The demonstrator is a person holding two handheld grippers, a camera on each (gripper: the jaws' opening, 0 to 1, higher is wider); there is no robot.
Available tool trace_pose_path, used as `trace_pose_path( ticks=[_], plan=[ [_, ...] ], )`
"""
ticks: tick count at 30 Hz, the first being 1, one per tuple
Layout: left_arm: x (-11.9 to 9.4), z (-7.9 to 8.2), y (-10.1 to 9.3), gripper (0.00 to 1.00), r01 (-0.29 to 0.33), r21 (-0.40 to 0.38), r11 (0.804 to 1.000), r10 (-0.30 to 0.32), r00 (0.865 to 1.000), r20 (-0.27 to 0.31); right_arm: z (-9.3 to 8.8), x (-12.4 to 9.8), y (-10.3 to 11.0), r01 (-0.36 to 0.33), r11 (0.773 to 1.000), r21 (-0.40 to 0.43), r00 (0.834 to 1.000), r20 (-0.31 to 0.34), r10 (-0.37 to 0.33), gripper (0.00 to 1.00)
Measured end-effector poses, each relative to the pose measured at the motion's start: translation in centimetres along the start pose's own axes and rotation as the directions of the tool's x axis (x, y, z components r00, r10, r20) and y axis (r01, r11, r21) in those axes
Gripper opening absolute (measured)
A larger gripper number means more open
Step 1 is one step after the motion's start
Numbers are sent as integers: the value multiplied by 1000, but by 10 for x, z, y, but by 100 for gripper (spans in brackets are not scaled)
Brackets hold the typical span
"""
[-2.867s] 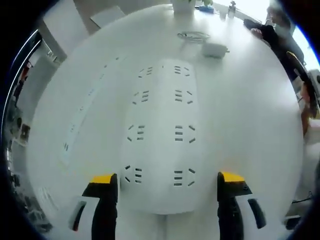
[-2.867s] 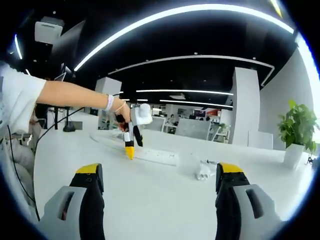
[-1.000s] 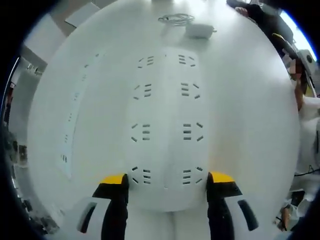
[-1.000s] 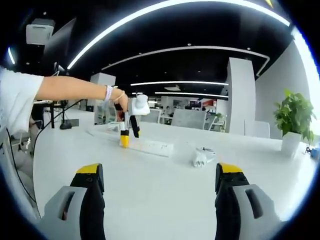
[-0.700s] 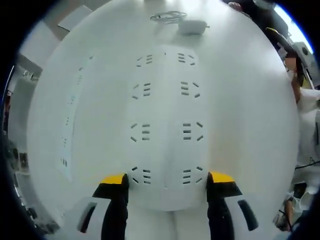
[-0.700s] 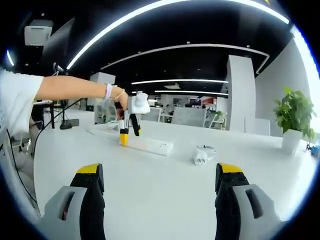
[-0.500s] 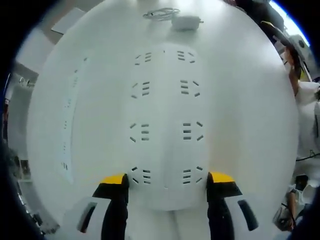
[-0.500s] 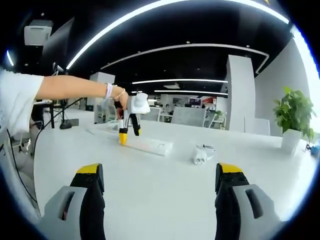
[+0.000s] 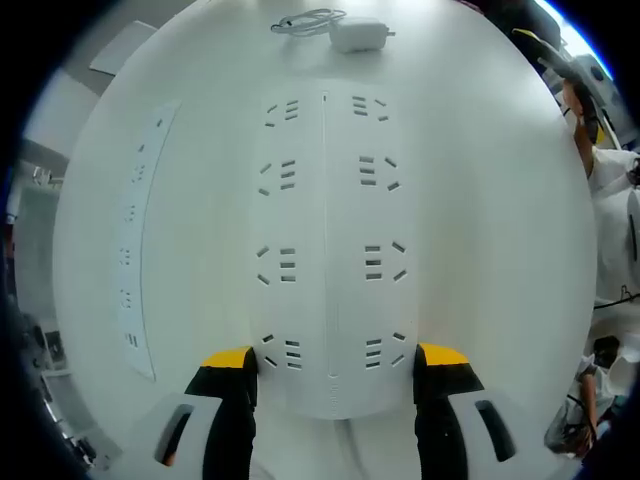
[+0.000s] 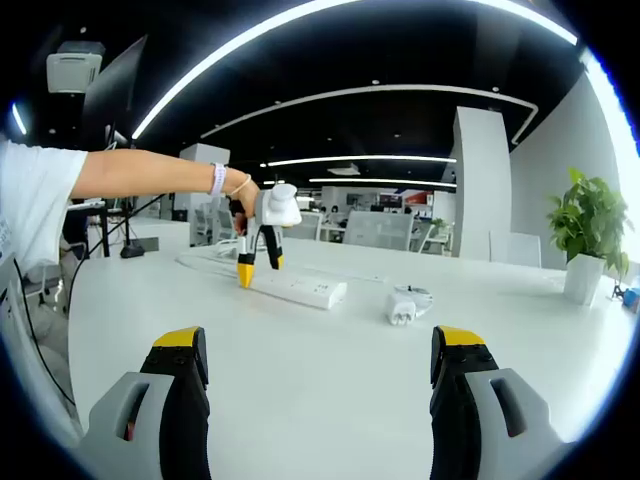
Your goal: Straighten the power strip on the desk, plug the charger into it
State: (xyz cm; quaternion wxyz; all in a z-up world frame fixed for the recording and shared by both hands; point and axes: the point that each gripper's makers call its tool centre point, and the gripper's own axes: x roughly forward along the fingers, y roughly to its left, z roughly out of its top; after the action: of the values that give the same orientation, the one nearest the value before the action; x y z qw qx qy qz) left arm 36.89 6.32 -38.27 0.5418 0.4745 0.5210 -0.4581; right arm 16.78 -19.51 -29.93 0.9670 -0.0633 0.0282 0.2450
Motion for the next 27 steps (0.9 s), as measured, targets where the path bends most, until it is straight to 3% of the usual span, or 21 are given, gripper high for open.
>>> trace_pose_path(
  ticks=[16,27],
  plan=[
    [0,0,-1,64,-15,-5,1000,15,1000,-20,-1,-2,1,-1,1000,0,1000,-1,1,92],
    [-10,5,3,70,-70,-26,997,71,997,23,-3,1,4,-16,1000,-5,1000,-6,16,92]
  ],
)
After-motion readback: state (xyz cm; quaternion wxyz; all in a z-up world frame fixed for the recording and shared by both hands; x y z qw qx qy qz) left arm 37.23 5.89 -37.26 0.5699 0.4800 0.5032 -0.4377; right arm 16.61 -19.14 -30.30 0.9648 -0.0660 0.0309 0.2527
